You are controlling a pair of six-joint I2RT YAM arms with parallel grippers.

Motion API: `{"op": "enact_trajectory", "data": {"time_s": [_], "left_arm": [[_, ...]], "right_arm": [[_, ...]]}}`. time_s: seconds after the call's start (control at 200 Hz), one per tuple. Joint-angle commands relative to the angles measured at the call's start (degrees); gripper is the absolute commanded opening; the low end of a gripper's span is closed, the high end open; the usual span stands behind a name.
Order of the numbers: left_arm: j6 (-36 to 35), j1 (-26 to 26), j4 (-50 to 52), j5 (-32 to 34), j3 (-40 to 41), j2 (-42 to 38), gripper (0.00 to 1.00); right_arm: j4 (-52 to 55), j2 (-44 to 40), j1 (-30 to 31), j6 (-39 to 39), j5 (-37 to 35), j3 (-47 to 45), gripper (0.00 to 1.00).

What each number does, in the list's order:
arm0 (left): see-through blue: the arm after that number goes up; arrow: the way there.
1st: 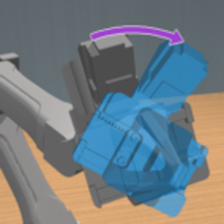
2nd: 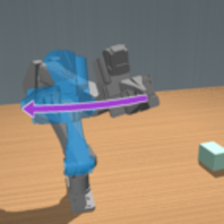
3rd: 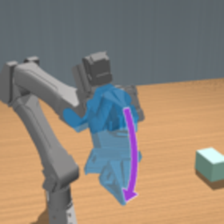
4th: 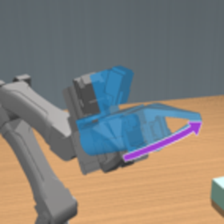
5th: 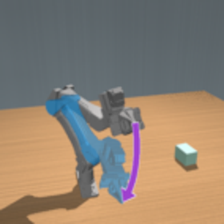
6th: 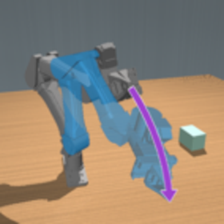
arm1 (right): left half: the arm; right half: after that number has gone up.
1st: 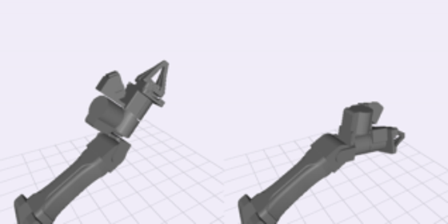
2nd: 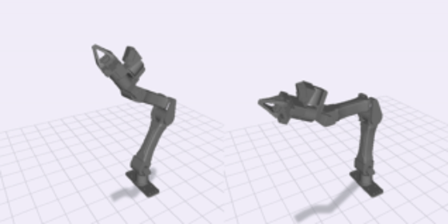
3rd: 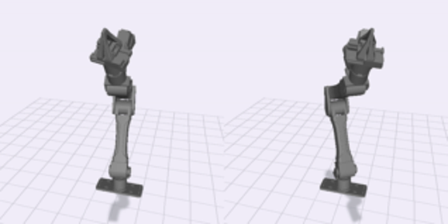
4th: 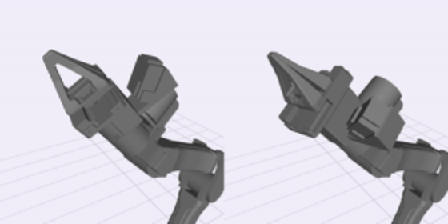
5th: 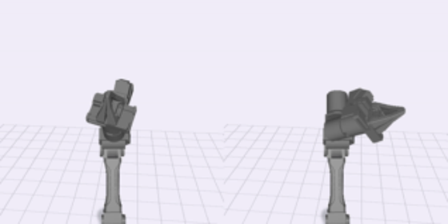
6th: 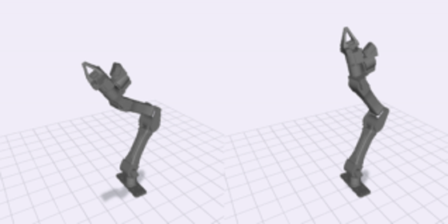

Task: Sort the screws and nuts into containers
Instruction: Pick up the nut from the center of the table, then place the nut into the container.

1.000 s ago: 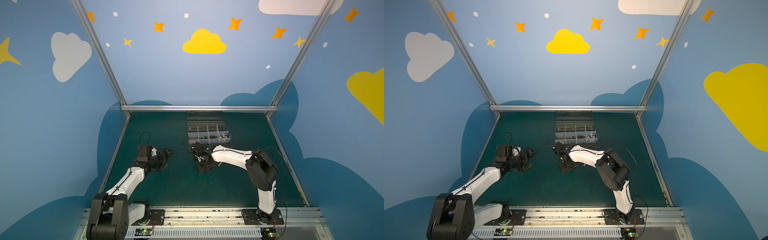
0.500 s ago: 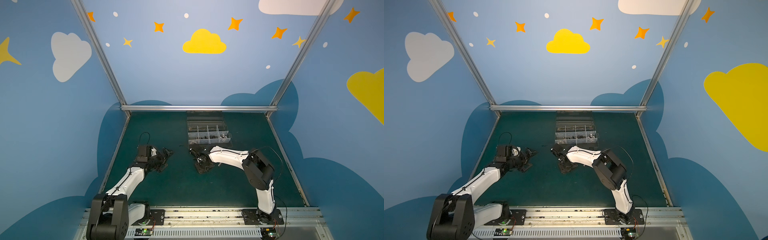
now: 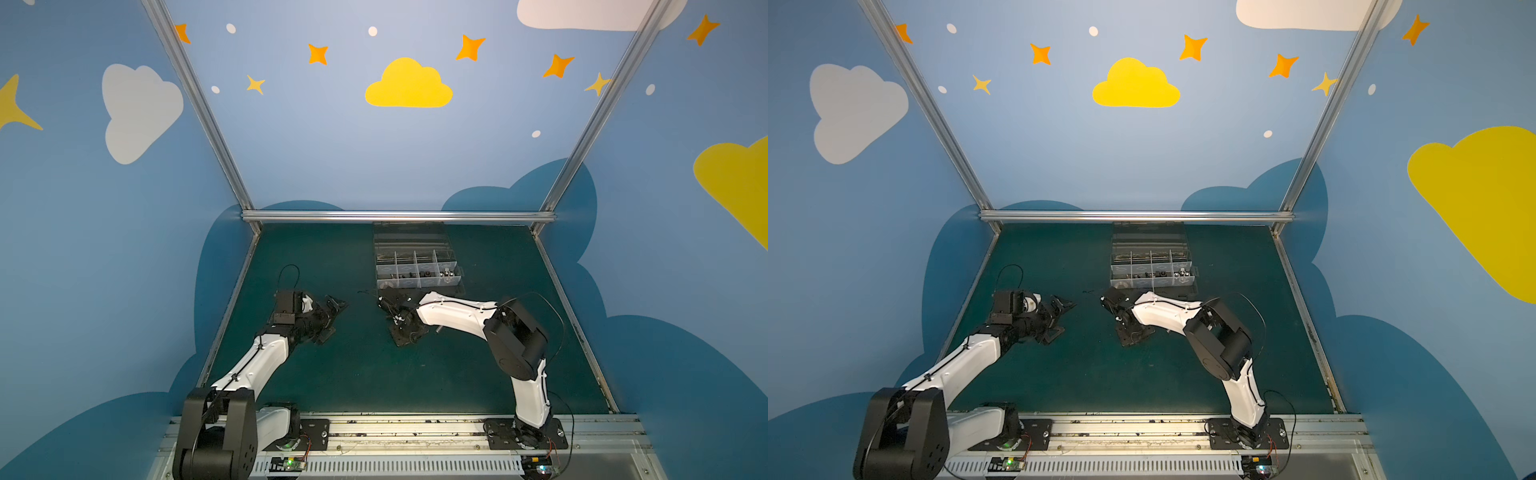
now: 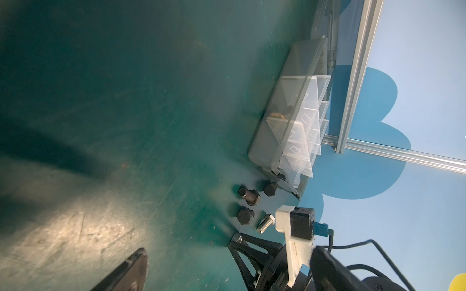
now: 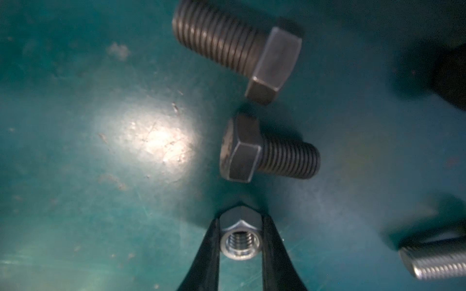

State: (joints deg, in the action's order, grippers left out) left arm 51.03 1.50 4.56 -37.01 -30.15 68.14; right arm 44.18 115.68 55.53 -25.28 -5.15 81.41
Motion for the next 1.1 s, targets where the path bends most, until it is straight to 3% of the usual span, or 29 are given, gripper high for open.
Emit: {"op": "enact_trajectory", "data": {"time_s": [0.0,0.27,0.561,0.781,0.876,1.096], "left_arm": [[-0.90,-0.24,0.54,-0.46,0.61,-0.75,1.00],[-1.01,-0.23,0.54,-0.59,0.62,-0.67,1.00],[-0.97,-0.34,0.54,-0.60,0.61,-0.74,1.00],[-0.67,-0.29,0.63,-0.39,0.71,-1.14,1.00],[-0.60,-0.32,0.96,-0.27,0.54,-1.49,1.00],[-0.75,-0.40,1.76,0.10,0.27,-2.13,1.00]], "right_arm": [[-1.38,-0.20,0.23,0.61,-0.21,-1.21,0.02],[-3.23,-8.14,-2.58,5.46,1.69,-2.62,0.00],[-2.70,-14.34,-13.98,10.64,0.99,-0.63,0.00],[-0.18,-10.80,-24.07,13.11,-1.26,7.13,0.00],[0.27,-7.67,-28.42,12.71,0.85,10.82,0.00],[0.47,-0.96,-33.70,12.19,1.90,17.50,0.00]]}}
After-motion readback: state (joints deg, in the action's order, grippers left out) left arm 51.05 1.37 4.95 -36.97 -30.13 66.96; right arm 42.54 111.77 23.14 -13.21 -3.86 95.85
